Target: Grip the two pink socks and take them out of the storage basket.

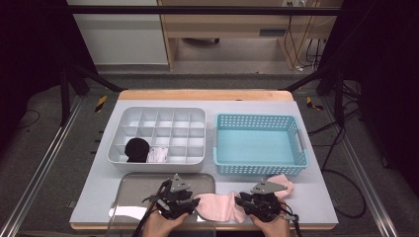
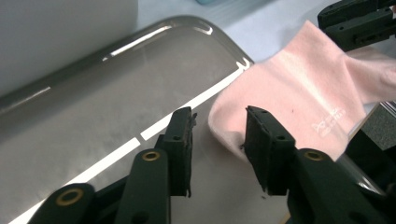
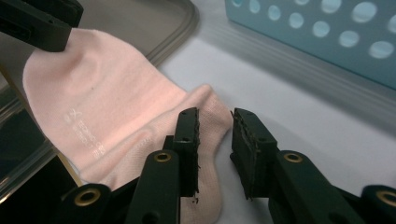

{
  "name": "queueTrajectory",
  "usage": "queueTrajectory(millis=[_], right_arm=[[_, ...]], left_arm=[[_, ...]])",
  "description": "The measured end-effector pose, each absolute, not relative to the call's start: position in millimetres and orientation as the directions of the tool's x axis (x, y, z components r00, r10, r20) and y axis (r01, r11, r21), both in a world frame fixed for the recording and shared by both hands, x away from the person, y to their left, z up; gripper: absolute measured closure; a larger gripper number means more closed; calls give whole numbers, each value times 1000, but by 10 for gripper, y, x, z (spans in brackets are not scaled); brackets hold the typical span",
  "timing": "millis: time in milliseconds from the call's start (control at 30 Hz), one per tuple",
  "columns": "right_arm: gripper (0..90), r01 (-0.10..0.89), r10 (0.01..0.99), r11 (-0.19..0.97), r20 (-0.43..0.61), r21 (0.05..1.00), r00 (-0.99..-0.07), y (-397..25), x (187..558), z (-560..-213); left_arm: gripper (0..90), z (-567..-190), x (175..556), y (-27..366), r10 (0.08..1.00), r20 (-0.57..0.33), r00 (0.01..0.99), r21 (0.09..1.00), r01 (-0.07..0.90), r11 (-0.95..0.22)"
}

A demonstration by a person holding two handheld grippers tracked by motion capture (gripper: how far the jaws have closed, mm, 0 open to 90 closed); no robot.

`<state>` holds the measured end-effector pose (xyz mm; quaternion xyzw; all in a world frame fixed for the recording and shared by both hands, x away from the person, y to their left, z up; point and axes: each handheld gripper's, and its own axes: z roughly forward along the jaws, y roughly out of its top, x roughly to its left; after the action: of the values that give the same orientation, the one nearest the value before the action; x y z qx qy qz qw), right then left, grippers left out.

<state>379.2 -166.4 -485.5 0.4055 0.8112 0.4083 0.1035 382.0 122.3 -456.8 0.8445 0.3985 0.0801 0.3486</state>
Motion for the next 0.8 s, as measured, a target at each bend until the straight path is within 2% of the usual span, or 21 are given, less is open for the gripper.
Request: queueTrajectory(millis=[67,200,300,533,733,800], right_arm=[[752,573,742,341,161,745,-651,-1644,3781,-4860],[846,578,739,341,169,742,-653,-1618,3760,-4861],[876,576,740,347,161,740,-653,-1613,3760,-4847],[884,545,785,310,114,779,-609,-1727,3870,-4717],[875,568,805,332,88,753,-587,-1725,4018,-4783],[858,568,804,333,88,753,-588,-1721,4008,-4790]], left_arm=[[653,-4593,3803,1226,729,-146,669,647,622,-442],[797,-4637,3788,1204,718,-143,681,630,622,-465],[874,-4639,3777,1188,711,-138,690,639,610,-468],[883,-4595,3779,1159,716,-133,686,703,574,-420],[874,-4672,3773,1113,722,-120,682,700,573,-425],[844,-4672,3768,1125,726,-116,677,704,572,-421]])
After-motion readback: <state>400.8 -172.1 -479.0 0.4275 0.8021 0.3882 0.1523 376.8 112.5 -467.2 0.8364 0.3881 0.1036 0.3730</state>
